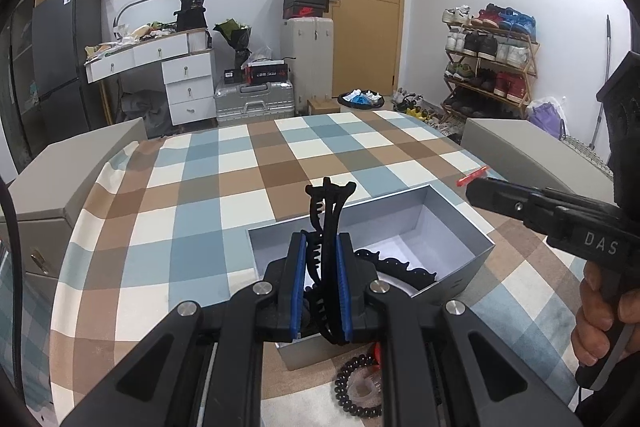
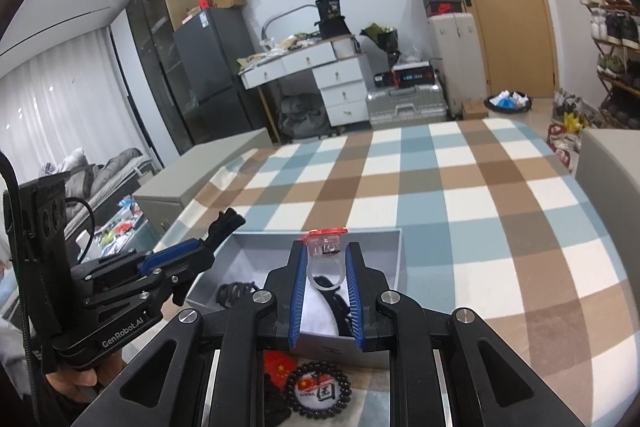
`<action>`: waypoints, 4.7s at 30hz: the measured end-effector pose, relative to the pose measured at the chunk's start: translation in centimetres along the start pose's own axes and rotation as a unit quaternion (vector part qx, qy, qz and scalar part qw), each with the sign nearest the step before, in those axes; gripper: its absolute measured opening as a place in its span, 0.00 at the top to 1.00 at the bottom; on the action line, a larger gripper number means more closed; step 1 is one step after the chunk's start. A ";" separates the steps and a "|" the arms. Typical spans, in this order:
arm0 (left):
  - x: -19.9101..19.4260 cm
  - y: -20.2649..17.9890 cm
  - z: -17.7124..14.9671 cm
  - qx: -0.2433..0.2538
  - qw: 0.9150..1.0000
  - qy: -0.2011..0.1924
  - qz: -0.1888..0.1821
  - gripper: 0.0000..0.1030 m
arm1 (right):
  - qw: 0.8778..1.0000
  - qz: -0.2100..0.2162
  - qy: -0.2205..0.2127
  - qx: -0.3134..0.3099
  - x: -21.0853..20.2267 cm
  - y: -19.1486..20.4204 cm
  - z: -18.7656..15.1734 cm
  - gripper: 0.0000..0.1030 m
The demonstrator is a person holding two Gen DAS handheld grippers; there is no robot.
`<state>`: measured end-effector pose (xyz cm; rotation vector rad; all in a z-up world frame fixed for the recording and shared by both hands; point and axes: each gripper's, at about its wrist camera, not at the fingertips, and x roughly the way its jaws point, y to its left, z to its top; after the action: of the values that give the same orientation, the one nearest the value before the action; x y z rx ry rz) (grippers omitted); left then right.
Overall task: Organize jewelry
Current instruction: 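Lower the comb clip and ring into the grey box and open both grippers, then grasp the black scrunchie beside the red hair ties with the right gripper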
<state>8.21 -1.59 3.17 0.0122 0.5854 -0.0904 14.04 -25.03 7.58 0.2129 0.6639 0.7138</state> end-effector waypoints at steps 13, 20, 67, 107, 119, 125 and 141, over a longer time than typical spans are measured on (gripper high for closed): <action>1.2 -0.4 -0.6 0.010 1.000 0.023 -0.003 0.90 | 0.999 0.001 0.042 -0.010 2.2 0.3 -1.5 0.82; 1.9 0.1 -0.8 0.008 0.999 0.032 0.019 0.90 | 0.998 0.003 0.054 -0.010 2.7 0.4 -1.8 0.82; -1.9 -2.1 -4.5 0.021 0.999 0.025 -0.012 0.10 | 0.995 -0.025 0.056 -0.074 -1.5 0.6 -5.2 0.00; -1.5 0.7 -6.7 -0.026 0.997 0.067 0.004 0.10 | 0.980 0.048 0.152 -0.122 2.1 4.6 -8.5 0.37; -1.4 1.0 -6.6 -0.035 0.997 0.068 0.006 0.10 | 0.976 0.054 0.159 -0.136 2.8 5.2 -8.6 0.38; -1.5 1.0 -6.6 -0.036 0.997 0.067 0.005 0.10 | 0.976 0.046 0.158 -0.142 2.8 5.3 -8.8 0.48; -0.7 -0.3 -6.4 -0.011 0.996 0.093 0.000 0.10 | 0.992 0.072 0.088 -0.051 -1.5 1.2 -6.8 0.56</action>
<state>4.07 -1.54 -1.81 -0.0012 0.7725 -0.0826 8.26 -25.35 3.51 0.1044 0.7835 0.9095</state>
